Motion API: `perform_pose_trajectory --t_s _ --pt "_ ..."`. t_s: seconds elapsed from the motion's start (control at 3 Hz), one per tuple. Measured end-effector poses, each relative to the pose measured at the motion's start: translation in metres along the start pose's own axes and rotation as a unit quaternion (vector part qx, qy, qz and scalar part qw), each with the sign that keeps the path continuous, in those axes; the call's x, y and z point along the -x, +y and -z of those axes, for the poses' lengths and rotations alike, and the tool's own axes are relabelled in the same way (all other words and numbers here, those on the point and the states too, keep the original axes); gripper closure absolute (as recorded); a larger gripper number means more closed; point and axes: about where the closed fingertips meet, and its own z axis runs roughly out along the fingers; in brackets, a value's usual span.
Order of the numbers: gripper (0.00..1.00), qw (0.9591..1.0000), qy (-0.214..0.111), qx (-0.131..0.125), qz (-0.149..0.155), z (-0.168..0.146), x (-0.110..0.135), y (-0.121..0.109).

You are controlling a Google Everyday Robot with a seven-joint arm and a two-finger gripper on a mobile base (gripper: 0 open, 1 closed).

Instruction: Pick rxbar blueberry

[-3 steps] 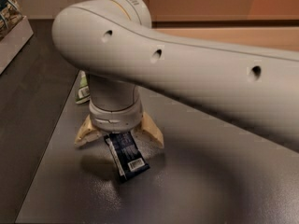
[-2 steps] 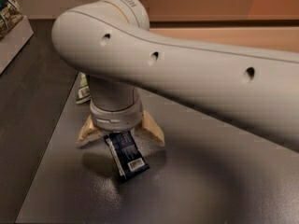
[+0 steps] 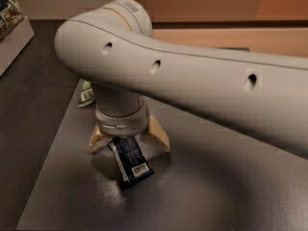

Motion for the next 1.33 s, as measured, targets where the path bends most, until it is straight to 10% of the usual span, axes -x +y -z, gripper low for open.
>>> perform_pose_trajectory --t_s 1.33 --pt "0.94 0.9999 -0.005 0.011 -0.004 0.0018 0.0023 0.0064"
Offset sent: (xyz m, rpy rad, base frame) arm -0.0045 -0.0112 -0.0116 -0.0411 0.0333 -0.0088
